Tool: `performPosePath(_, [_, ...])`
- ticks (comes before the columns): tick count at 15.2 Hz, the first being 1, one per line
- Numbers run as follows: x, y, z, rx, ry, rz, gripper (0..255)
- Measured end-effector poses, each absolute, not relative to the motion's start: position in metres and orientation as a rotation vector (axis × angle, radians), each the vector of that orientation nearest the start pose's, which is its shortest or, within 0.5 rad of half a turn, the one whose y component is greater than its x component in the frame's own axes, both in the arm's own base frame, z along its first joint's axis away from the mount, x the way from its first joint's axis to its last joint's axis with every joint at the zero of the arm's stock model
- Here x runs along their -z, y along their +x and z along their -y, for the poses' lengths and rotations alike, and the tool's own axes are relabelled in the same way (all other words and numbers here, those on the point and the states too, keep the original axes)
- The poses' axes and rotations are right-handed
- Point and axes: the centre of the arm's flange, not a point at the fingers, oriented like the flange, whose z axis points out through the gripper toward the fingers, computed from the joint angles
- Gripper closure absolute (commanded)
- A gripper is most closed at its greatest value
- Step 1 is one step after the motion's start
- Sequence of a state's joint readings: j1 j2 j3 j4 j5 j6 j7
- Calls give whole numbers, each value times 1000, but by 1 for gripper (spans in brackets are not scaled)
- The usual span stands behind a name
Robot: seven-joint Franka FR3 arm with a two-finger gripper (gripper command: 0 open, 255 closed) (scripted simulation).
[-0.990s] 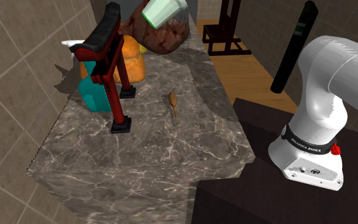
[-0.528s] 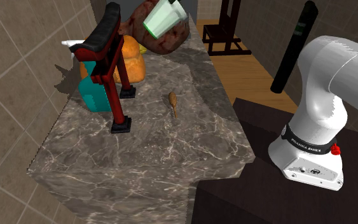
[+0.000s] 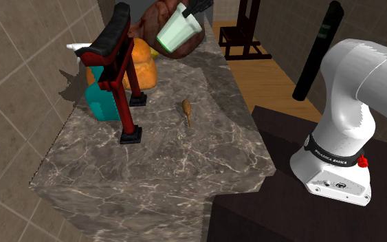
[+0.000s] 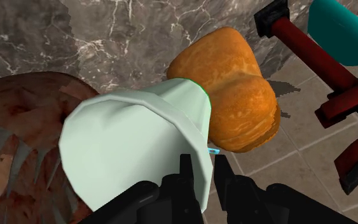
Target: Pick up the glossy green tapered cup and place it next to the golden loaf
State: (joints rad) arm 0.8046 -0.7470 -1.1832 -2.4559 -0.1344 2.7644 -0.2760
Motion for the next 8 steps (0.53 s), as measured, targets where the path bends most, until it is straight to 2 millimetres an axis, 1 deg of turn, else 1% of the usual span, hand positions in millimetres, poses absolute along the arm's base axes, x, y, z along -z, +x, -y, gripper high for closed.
performPosePath(8, [-421, 438, 216, 1063, -2560, -139, 255])
